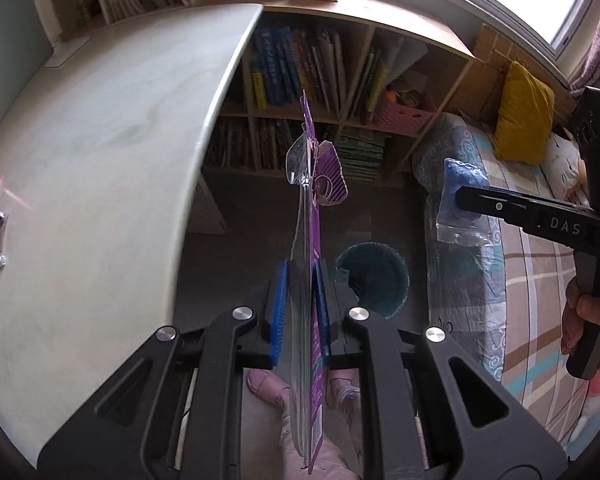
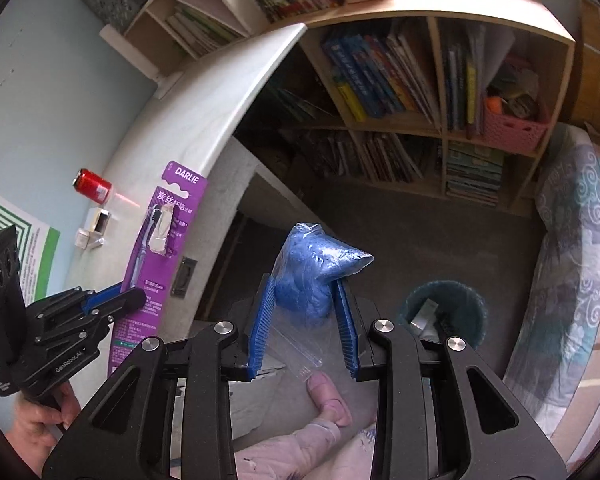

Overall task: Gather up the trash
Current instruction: 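Carry the toothbrush package and blue bag over the teal bin with both tools, then open both tools to drop the package and bag into the bin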

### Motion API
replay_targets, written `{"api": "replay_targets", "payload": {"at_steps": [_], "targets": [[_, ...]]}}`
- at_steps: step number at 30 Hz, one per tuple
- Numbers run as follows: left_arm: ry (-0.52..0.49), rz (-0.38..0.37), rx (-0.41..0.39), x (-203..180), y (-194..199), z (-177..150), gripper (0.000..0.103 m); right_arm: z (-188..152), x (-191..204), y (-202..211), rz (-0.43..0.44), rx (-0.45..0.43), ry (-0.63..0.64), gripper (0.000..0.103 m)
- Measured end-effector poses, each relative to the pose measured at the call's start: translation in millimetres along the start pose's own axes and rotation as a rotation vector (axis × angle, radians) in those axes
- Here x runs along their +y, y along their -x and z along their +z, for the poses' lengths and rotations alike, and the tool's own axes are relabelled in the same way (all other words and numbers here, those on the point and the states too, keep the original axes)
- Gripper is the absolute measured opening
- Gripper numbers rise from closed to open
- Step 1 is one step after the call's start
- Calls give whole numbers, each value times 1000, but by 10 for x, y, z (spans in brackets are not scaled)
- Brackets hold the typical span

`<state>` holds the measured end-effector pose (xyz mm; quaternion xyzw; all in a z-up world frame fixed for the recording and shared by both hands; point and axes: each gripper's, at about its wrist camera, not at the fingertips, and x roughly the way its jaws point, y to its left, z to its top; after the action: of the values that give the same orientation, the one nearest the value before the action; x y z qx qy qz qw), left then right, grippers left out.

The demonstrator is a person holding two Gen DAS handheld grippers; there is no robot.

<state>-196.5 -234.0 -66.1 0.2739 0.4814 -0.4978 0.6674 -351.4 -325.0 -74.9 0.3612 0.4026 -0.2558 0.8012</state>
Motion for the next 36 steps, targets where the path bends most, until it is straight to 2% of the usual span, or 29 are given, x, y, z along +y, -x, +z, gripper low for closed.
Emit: {"api": "replay_targets", "payload": {"at_steps": [7, 14, 26, 36], "targets": [[-110, -40, 80, -713, -392, 41, 12, -229, -664, 159, -19, 5, -105, 31], [-206, -63, 163, -1205, -809, 73, 12, -423, -1198, 156, -26, 8, -211, 31], [-314, -91, 294, -1611, -1537, 103, 12, -716, -1834, -152, -28, 47, -347, 31], [-366, -110, 390, -1767, -2012, -14, 12, -833, -2121, -457, -7, 63, -437, 32]]}}
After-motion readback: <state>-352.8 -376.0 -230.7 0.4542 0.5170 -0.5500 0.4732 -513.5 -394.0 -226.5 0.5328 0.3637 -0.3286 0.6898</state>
